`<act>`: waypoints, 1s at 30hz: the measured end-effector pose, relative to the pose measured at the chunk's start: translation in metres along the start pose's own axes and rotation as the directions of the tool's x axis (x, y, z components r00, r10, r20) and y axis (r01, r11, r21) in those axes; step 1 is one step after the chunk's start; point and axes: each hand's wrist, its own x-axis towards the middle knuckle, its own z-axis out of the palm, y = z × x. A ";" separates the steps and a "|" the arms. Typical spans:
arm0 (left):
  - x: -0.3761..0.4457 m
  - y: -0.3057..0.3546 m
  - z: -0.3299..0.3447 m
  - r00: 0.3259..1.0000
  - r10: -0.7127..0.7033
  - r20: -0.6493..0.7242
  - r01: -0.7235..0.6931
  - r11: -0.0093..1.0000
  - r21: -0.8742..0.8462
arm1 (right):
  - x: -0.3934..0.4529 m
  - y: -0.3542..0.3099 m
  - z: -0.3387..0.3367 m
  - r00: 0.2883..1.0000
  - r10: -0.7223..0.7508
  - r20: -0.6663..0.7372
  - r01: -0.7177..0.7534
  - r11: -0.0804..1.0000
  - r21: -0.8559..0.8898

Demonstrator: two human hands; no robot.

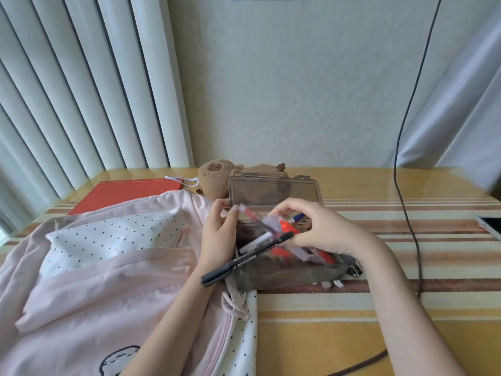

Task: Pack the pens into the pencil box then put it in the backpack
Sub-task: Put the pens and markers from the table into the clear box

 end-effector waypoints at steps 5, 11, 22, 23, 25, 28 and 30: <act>0.002 -0.005 0.001 0.998 -0.051 -0.029 0.051 0.999 0.019 | 0.000 0.006 -0.002 1.000 -0.009 0.009 0.009 1.000 -0.019; 0.005 -0.008 0.002 0.996 -0.067 -0.055 0.071 0.995 0.073 | -0.008 -0.021 -0.006 0.994 -0.110 -0.004 0.110 0.994 -0.010; 0.005 -0.010 0.000 0.995 -0.093 -0.036 0.095 0.994 0.053 | 0.001 -0.021 0.026 0.946 0.053 0.319 -0.044 0.998 -0.035; 0.005 -0.010 0.000 0.995 -0.093 -0.030 0.094 0.994 0.054 | 0.002 -0.018 0.026 0.947 0.051 0.317 -0.033 0.998 -0.061; 0.004 -0.011 -0.001 0.994 -0.105 -0.032 0.107 0.993 0.051 | 0.002 -0.017 0.023 0.955 0.065 0.291 -0.019 0.987 -0.157; 0.005 -0.012 -0.001 0.993 -0.111 -0.045 0.113 0.993 0.035 | -0.002 -0.016 0.010 0.980 0.106 0.171 -0.065 0.971 -0.230; 0.003 -0.009 -0.001 0.993 -0.102 -0.060 0.103 0.994 0.019 | -0.002 -0.011 0.006 0.992 0.122 0.039 -0.108 0.961 -0.256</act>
